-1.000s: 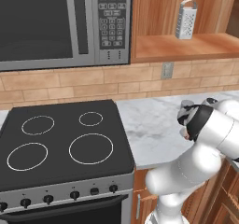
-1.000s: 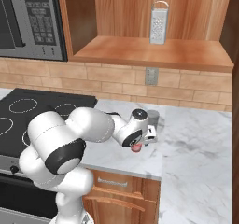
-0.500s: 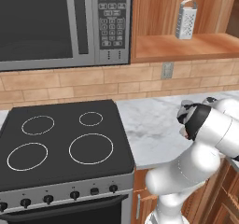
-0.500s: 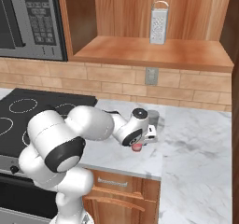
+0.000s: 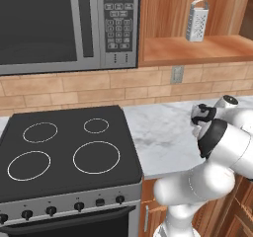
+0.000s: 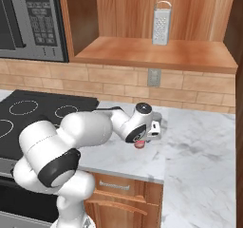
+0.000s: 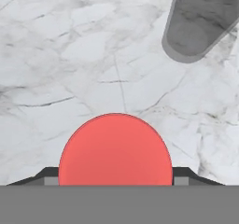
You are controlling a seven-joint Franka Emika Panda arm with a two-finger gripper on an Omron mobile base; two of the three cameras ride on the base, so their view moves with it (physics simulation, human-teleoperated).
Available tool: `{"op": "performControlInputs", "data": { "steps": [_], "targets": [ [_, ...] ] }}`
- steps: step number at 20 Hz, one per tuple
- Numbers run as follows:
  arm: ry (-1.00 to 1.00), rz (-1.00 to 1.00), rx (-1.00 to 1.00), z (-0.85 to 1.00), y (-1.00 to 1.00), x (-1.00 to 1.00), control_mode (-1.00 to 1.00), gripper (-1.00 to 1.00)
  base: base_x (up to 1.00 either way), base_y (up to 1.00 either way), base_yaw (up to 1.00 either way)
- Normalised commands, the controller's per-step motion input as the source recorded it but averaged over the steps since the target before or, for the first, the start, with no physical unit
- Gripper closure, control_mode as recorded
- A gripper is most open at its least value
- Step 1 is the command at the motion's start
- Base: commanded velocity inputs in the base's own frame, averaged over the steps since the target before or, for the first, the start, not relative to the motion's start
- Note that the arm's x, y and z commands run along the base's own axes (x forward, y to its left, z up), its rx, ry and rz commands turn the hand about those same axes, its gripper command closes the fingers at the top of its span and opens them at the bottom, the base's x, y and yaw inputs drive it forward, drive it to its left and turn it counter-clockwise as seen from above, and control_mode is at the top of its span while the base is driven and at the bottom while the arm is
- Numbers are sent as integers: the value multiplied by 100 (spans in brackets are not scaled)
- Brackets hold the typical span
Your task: Pick the cereal and jam from the counter and place them in the cabinets closest to them.
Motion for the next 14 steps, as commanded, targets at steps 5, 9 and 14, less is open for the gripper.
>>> {"op": "performControlInputs", "data": {
  "steps": [5, 9, 14],
  "targets": [
    [0, -6, 0, 52, 0, -7, -100, 100, 0, 0, 0],
    [0, -6, 0, 47, 0, -14, -100, 100, 0, 0, 0],
    [0, -6, 0, 44, 0, -23, -100, 100, 0, 0, 0]
  ]
}}
